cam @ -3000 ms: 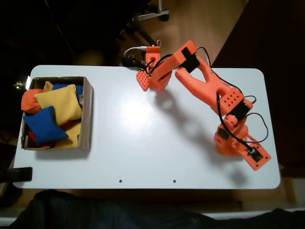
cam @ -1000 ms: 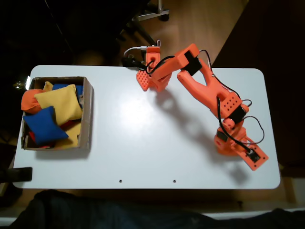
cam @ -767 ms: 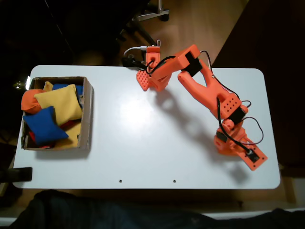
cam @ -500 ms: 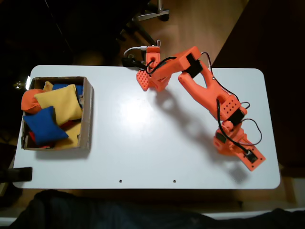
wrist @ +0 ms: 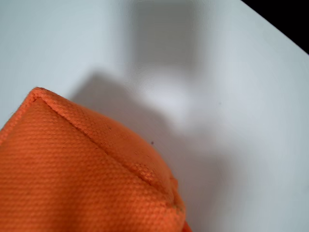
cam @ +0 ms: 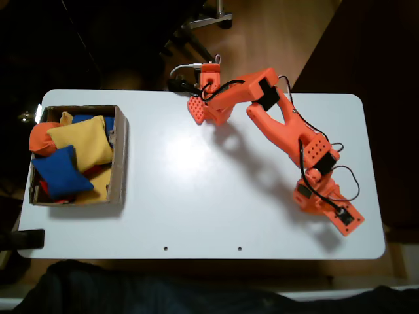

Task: Grasp a bag and put it in the box.

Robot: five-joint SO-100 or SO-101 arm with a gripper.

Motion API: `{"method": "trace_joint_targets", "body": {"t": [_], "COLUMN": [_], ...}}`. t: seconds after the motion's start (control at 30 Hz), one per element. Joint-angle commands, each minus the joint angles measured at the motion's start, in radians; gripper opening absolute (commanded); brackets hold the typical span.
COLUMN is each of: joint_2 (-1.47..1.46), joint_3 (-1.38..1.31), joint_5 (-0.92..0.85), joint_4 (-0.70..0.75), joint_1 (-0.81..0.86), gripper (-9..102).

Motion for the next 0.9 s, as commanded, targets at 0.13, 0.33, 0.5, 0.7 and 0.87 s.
{"method": "trace_joint_targets", "body": {"t": [0.13,0.33,0.5,0.7,0.87], "joint_2": [-0.017,-0.032,-0.034,-0.034,-0.035], "joint_3": [-0.074,-0.087,-0.092,-0.094,-0.094], "joint_5": [0.003,0.008,0.011,0.014,0.017], "joint_4": [-0.005,0.002,0.009,0.018,0.021], "joint_1": [-0.026,-0.032,-0.035,-0.043,-0.048], "gripper": [64,59,57,43,38]}}
